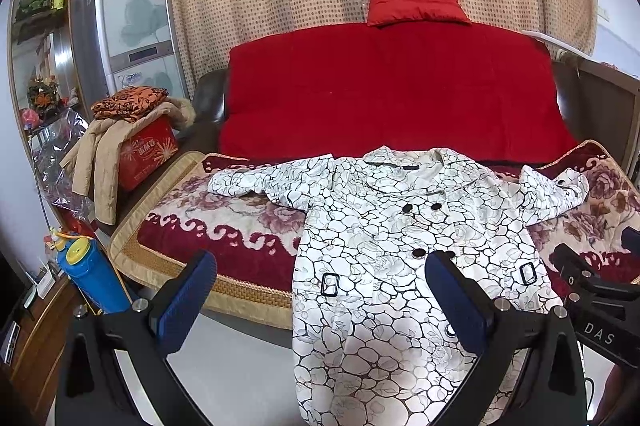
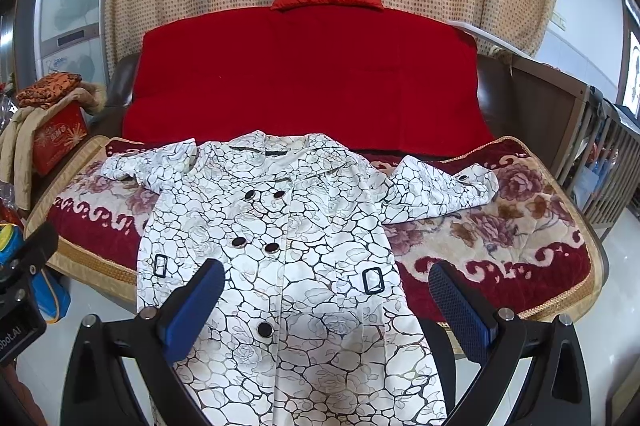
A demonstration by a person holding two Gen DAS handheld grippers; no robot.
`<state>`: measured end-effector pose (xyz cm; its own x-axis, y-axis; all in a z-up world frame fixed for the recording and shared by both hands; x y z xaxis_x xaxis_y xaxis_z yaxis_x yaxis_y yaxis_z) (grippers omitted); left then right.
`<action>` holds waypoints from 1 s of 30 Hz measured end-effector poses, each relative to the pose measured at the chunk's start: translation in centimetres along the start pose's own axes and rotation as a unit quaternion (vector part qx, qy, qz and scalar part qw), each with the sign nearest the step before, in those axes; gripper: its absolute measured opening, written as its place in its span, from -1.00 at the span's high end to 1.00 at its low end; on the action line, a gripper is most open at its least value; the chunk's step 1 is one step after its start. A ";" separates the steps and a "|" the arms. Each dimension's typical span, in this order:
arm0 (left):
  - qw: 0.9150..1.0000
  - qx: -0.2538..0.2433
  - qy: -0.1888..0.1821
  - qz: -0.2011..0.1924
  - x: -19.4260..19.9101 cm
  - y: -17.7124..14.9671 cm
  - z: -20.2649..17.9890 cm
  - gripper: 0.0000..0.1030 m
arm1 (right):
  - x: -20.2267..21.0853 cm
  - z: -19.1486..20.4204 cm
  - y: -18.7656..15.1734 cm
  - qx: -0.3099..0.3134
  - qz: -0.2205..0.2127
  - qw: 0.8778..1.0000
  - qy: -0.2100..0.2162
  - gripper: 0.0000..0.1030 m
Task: Fold large clothes
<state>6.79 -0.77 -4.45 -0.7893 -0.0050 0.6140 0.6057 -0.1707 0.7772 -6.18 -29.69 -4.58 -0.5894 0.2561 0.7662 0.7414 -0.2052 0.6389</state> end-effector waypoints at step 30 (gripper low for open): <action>0.985 -0.015 -0.020 0.168 -20.8 2.3 -6.3 -1.00 | -22.0 -22.2 7.3 -0.215 0.060 0.970 0.096 -1.00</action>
<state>24.02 -7.28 -16.31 -0.5398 -0.0282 0.8413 0.8284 -0.1951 0.5250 5.07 -57.79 -15.25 -0.5865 0.0339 0.8092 0.6302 -0.6085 0.4823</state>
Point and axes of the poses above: each gripper's, at about its wrist camera, not at the fingertips, and x roughly against the way its jaws point, z to its left, y to its top, the point moved 6 cm from there along -x, roughly the way its jaws point, and after that the axes turned 9 degrees about z, right-handed, at the moved point
